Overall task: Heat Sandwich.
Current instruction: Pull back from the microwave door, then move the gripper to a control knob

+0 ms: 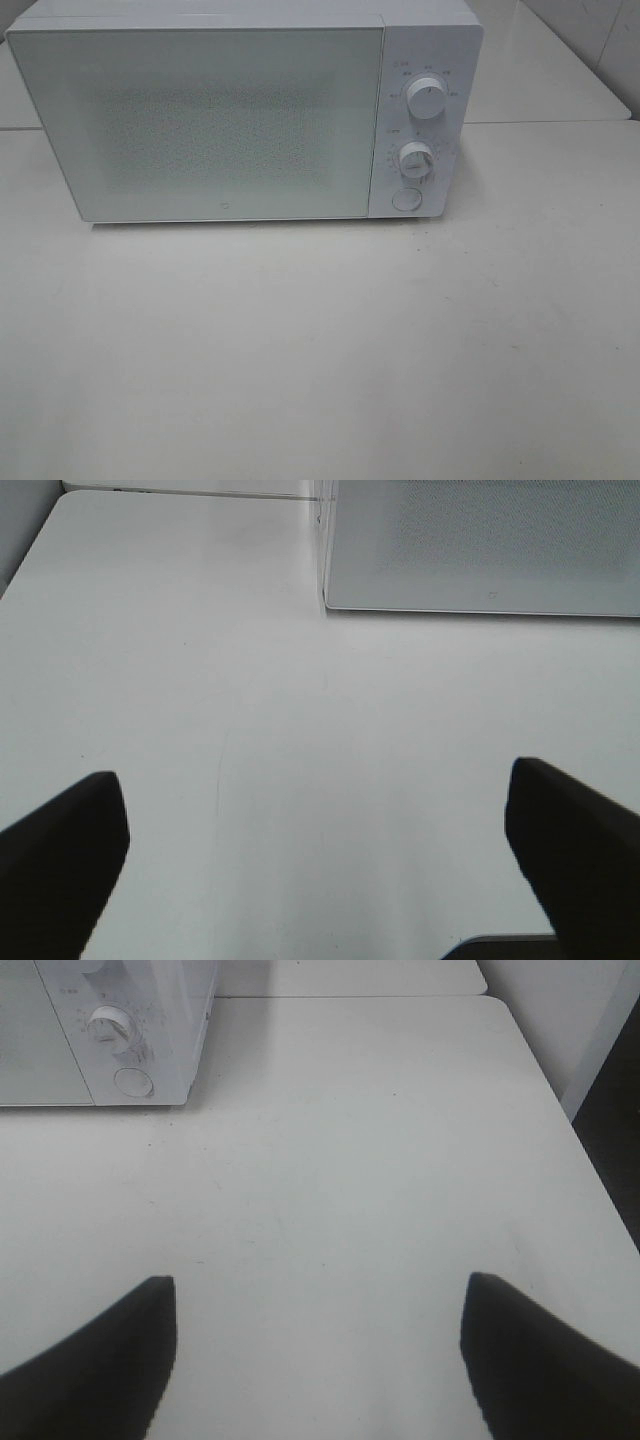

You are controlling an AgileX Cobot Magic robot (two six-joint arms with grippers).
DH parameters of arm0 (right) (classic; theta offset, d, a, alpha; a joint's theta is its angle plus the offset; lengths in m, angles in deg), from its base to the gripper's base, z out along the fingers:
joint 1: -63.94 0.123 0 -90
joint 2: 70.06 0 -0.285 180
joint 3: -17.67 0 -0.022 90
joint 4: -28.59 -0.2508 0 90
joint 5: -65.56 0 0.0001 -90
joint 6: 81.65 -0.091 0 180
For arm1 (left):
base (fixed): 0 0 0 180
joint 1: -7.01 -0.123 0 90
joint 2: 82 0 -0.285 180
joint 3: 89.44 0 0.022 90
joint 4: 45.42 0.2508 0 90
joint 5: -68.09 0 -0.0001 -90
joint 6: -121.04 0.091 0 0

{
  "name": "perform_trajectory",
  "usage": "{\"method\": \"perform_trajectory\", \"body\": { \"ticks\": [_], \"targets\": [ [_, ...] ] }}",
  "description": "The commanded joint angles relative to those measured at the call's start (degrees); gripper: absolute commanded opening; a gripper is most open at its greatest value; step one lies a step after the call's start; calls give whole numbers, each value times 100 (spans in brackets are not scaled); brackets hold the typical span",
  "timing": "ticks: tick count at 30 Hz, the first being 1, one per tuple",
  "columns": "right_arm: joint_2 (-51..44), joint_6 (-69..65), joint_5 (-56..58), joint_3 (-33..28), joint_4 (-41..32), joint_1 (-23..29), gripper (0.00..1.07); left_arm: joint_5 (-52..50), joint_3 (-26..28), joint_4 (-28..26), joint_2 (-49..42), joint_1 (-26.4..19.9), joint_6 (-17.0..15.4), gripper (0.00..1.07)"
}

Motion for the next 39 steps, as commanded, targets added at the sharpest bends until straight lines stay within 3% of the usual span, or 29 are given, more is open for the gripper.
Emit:
{"method": "perform_trajectory", "body": {
  "ticks": [1,39],
  "targets": [
    [-155,40,-46,-11,-29,-46,75,-80,-23,-6,-138,6,-6,98],
    [-155,40,-46,-11,-29,-46,75,-80,-23,-6,-138,6,-6,98]
  ]
}}
